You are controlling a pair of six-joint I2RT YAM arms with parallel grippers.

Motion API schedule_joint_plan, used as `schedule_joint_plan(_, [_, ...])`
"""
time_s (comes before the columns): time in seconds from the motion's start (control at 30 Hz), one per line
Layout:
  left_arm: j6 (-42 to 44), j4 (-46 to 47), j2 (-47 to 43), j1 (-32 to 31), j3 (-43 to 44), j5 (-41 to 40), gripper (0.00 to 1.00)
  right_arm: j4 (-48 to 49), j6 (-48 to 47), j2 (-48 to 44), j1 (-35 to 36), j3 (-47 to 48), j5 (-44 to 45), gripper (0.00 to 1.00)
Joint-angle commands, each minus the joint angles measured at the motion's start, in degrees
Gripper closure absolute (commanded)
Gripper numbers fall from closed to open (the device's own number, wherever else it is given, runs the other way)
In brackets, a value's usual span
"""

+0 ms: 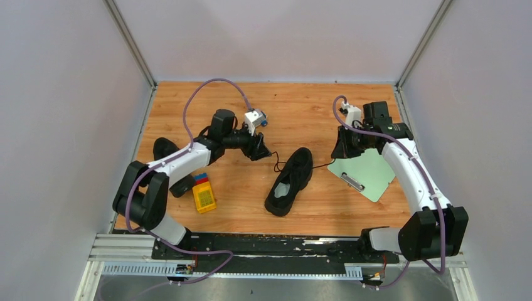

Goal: Tie the shoes
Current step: Tie the shoelace on the shoe.

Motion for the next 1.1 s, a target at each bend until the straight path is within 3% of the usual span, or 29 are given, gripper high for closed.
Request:
schedule_joint_plan(0.0, [28.4, -8.5, 1.9, -0.8, 5.6, 12.0, 0.34, 0.3, -1.0, -0.4, -0.2, 1.5, -1.8, 1.00])
schedule_joint_plan(0.03, [30.9, -10.4, 2.9, -0.9, 8.1, 13.1, 0.36, 0.2, -1.0, -0.2, -0.2, 1.9, -1.9, 1.00])
schedule_joint_plan(0.1, [46.3, -19.9, 6.2, -0.8, 13.0, 15.8, 0.43, 0.2, -1.3, 0.3, -0.2, 3.1, -1.7, 1.00])
schedule_joint_plan(0.17, [56.1, -27.6, 8.9, -0.9, 16.7, 15.6, 0.46, 0.3, -1.5, 0.8, -0.1, 3.7, -1.7, 1.00])
schedule_joint_plan(0.3, [64.0, -32.2, 12.0, -1.1, 19.1, 14.1, 0.46, 0.8, -0.7, 1.3, -0.2, 3.7, -2.7, 1.00])
schedule_joint_plan(0.47, [62.8, -28.7, 15.0, -2.4, 19.2, 14.5, 0.46, 1.1, -0.2, 1.3, -0.2, 3.5, -3.4, 1.00])
schedule_joint_plan(0.7, [47.4, -11.3, 17.1, -3.6, 15.2, 13.4, 0.49, 1.6, 0.2, 0.8, -0.2, 2.2, -3.8, 1.00])
schedule_joint_plan(0.83, [46.1, -14.2, 17.5, -3.5, 16.9, 10.8, 0.90, 1.3, 0.0, -0.3, -0.3, 1.5, -2.4, 1.00])
schedule_joint_plan(0.87, [46.7, -15.9, 17.1, -3.3, 17.5, 10.1, 0.95, 1.0, -0.4, -0.7, -0.4, 1.5, -1.7, 1.00])
schedule_joint_plan(0.9, [48.2, -18.9, 15.5, -3.2, 17.5, 8.8, 1.00, 0.6, -0.8, -1.5, -0.8, 1.4, -1.0, 1.00])
schedule_joint_plan(1.07, [53.9, -25.1, 6.5, 0.3, 11.7, 1.8, 1.00, -0.6, -3.3, -5.5, -5.5, -0.9, 0.5, 1.00])
